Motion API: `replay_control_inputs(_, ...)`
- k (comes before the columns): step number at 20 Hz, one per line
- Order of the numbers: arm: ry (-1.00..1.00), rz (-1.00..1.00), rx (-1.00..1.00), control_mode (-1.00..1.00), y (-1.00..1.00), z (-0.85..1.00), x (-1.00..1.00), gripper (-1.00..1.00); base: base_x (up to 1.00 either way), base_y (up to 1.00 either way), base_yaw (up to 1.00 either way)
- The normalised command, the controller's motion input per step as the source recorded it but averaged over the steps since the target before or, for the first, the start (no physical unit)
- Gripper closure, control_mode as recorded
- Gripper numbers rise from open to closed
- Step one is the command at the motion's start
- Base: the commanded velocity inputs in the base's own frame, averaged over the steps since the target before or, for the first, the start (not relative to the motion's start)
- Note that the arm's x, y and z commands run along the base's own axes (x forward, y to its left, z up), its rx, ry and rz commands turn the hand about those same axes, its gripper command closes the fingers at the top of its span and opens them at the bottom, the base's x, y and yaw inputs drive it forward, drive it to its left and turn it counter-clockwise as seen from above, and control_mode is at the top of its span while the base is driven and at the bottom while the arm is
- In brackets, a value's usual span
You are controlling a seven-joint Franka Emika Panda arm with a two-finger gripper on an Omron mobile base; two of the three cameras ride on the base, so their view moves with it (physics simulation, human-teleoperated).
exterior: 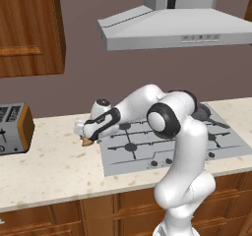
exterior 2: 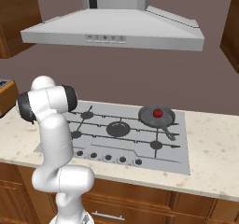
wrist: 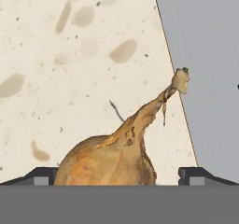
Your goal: Place the pan on the rear right burner on the stove. Then place the tomato and the onion in the pan and turn on the rear right burner.
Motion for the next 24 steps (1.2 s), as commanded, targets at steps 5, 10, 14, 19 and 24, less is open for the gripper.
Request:
replay_control_inputs(5,0.03,-0.03,0.00,-1.00,0.00,-0.02,0.05,-1.00,0.00,0.00,0.00)
replay_control_inputs(10,0.00,0.00,0.00,-1.00,0.00,0.00,0.00,-1.00,0.00,0.00,0.00)
replay_control_inputs(14,0.00,0.00,0.00,-1.00,0.00,0.00,0.00,1.00,0.00,0.00,0.00)
replay_control_inputs(19,0.02,0.00,0.00,-1.00,0.00,-0.04,0.00,1.00,0.00,0.00,0.00)
replay_control_inputs(24,0.06,0.00,0.00,-1.00,0.00,-0.11,0.00,1.00,0.00,0.00,0.00)
